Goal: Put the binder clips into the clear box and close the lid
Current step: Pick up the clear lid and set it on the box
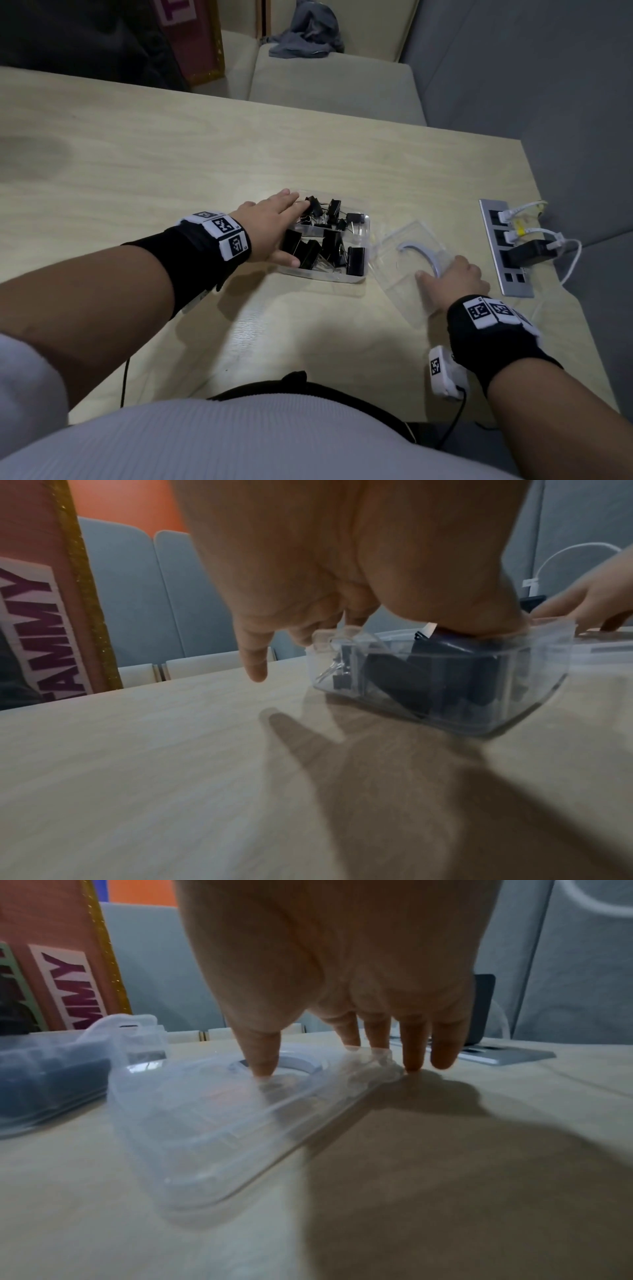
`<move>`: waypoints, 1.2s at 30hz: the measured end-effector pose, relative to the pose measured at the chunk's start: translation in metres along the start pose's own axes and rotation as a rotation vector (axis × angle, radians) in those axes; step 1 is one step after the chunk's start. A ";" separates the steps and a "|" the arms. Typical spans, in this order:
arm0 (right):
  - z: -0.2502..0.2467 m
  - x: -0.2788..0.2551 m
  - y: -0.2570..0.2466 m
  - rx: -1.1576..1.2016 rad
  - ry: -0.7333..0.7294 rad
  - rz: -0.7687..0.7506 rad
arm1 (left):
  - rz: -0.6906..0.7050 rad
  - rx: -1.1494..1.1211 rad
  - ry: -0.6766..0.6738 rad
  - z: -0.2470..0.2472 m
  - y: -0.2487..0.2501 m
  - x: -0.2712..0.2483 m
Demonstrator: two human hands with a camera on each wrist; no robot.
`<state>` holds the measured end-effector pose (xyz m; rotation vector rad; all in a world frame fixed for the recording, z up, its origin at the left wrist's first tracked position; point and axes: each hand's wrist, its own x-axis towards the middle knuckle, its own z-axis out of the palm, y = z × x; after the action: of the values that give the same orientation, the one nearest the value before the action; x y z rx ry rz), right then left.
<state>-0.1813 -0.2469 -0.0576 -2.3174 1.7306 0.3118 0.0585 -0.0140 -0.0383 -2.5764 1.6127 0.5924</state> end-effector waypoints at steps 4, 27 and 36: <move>0.002 0.005 0.000 0.070 0.064 0.035 | 0.015 -0.017 -0.004 0.001 -0.002 0.001; -0.062 -0.032 -0.096 0.370 0.262 -0.846 | -0.114 -0.711 0.222 -0.047 0.015 -0.001; -0.035 -0.045 -0.112 0.326 0.099 -0.658 | -0.371 -0.586 0.068 -0.039 0.003 -0.010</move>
<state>-0.0849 -0.1862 -0.0038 -2.5027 0.8724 -0.1924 0.0633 -0.0162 0.0014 -3.2181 1.0269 1.0760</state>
